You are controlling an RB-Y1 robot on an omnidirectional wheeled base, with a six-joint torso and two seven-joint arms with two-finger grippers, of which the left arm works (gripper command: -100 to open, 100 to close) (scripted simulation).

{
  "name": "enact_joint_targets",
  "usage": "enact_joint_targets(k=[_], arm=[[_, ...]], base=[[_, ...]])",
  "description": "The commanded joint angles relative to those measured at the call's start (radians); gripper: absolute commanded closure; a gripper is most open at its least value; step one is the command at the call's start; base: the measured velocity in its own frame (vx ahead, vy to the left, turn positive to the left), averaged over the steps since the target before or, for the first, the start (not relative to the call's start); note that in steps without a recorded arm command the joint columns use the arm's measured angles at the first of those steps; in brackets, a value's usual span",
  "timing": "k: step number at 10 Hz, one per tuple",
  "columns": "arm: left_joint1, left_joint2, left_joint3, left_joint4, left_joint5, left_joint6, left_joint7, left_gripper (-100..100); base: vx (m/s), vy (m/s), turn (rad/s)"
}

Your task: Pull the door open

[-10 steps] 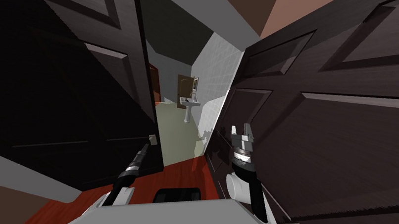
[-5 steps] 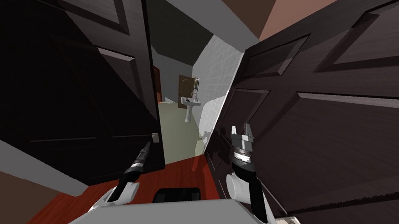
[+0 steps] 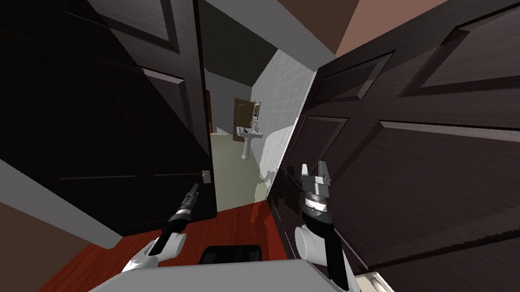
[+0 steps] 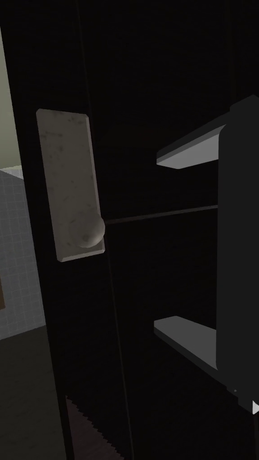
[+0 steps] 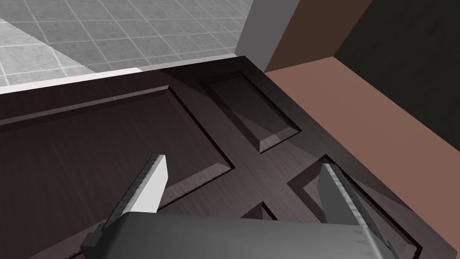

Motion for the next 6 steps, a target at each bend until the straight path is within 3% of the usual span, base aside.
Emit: enact_joint_targets(k=[1,5,6], arm=[[-0.011,0.000,-0.016,0.004,0.018,0.012,0.049,-100],[-0.037,0.000,-0.042,0.025,0.051,0.027,0.132,-100],[-0.034,0.000,-0.038,0.021,0.047,0.026,0.118,-100]], base=[[-0.053,0.008,0.027],[-0.056,0.009,0.018],[-0.019,0.003,0.001]])
